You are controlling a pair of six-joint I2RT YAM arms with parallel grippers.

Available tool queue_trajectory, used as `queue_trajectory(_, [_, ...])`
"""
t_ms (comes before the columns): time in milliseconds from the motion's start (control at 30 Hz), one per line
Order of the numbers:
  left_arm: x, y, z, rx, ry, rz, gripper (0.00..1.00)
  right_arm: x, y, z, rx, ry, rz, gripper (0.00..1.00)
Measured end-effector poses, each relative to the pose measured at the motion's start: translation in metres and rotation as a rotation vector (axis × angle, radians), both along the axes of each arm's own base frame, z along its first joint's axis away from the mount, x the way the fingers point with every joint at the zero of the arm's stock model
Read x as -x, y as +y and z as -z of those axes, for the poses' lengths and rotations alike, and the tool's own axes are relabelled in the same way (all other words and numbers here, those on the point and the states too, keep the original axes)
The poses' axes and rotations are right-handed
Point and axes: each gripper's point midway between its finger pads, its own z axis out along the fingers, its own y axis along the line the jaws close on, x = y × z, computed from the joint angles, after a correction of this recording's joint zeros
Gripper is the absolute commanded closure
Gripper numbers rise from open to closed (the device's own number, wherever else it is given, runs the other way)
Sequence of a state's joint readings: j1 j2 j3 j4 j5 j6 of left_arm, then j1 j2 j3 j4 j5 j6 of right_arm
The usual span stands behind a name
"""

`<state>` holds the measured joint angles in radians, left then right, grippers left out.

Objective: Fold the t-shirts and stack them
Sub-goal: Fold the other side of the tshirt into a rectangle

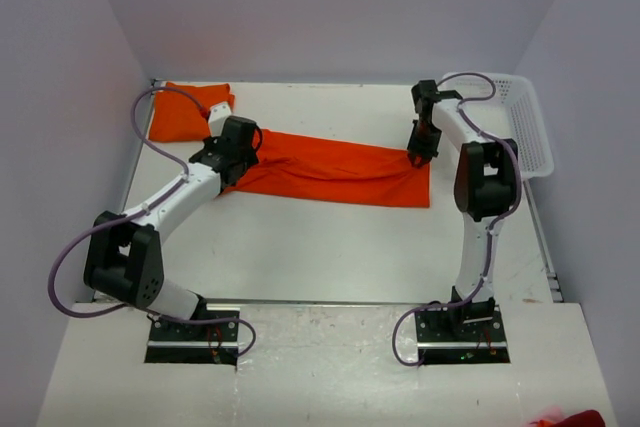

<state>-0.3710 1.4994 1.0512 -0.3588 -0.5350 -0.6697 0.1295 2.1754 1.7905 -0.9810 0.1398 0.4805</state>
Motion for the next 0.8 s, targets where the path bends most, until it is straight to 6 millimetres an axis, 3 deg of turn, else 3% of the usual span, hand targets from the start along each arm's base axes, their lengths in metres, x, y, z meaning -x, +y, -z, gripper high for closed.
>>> queue_trajectory(233, [0.005, -0.010, -0.010, 0.011, -0.025, 0.072, 0.41, -0.022, -0.003, -0.008, 0.022, -0.048, -0.009, 0.52])
queue_trajectory(333, [0.004, -0.020, -0.002, 0.031, -0.012, 0.131, 0.44, -0.026, -0.004, -0.017, 0.021, -0.092, -0.027, 0.51])
queue_trajectory(400, [0.000, -0.030, 0.005, 0.051, 0.001, 0.168, 0.51, -0.021, -0.002, -0.029, 0.015, -0.118, -0.036, 0.51])
queue_trajectory(500, [-0.009, -0.045, 0.026, 0.077, 0.050, 0.219, 0.55, -0.015, 0.005, -0.064, -0.010, -0.204, -0.056, 0.51])
queue_trajectory(633, [-0.023, -0.065, 0.049, 0.118, 0.104, 0.270, 0.54, 0.002, 0.031, -0.132, -0.046, -0.371, -0.131, 0.51])
queue_trajectory(700, [-0.028, -0.071, 0.054, 0.132, 0.114, 0.284, 0.54, 0.010, 0.049, -0.164, -0.084, -0.450, -0.179, 0.51])
queue_trajectory(800, [-0.040, -0.080, 0.055, 0.149, 0.111, 0.300, 0.54, 0.020, 0.063, -0.190, -0.131, -0.521, -0.218, 0.51])
